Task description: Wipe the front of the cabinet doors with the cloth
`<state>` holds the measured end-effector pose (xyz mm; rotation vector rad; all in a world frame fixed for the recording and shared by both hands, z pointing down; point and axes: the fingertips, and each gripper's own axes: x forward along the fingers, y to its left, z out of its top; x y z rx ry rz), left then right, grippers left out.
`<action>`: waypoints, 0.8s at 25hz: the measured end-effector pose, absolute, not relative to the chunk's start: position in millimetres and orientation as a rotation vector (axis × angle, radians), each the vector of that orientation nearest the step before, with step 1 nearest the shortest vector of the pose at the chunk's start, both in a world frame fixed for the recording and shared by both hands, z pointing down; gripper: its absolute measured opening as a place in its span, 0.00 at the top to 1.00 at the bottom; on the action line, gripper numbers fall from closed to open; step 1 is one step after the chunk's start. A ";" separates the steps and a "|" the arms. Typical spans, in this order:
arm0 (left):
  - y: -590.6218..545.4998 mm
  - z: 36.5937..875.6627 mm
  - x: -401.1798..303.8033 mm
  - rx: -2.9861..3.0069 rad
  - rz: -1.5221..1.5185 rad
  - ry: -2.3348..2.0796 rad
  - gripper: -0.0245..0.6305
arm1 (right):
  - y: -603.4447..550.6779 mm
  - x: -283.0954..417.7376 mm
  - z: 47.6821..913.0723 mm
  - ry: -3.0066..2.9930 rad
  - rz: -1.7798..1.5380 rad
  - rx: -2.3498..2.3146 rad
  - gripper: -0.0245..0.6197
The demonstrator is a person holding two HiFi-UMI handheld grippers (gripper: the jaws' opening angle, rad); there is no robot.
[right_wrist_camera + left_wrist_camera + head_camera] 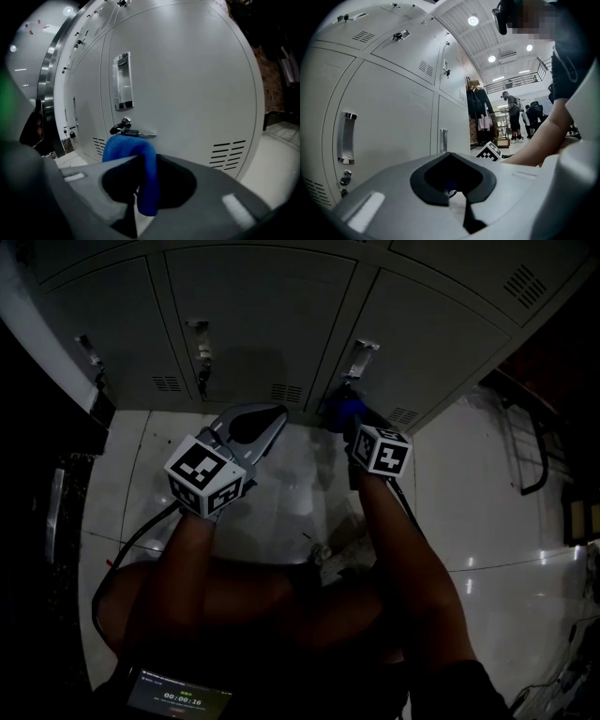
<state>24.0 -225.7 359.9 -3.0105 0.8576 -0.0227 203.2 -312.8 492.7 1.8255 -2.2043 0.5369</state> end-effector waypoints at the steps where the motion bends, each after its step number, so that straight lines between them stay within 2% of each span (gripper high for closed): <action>1: -225.6 360.1 24.1 -3.011 -0.024 0.857 0.96 | -312.2 206.6 493.1 -2.193 0.536 1.834 0.87; 10: -223.3 358.4 25.1 -3.008 -0.026 0.850 0.96 | -303.9 258.4 501.5 -2.052 0.529 1.935 0.87; 14: -223.0 357.5 24.7 -3.009 -0.020 0.850 0.96 | -295.7 286.3 507.2 -1.994 0.634 2.027 0.87; 20: -221.9 356.8 24.1 -3.010 -0.016 0.846 0.96 | -284.3 355.0 500.0 -1.826 0.604 2.229 0.87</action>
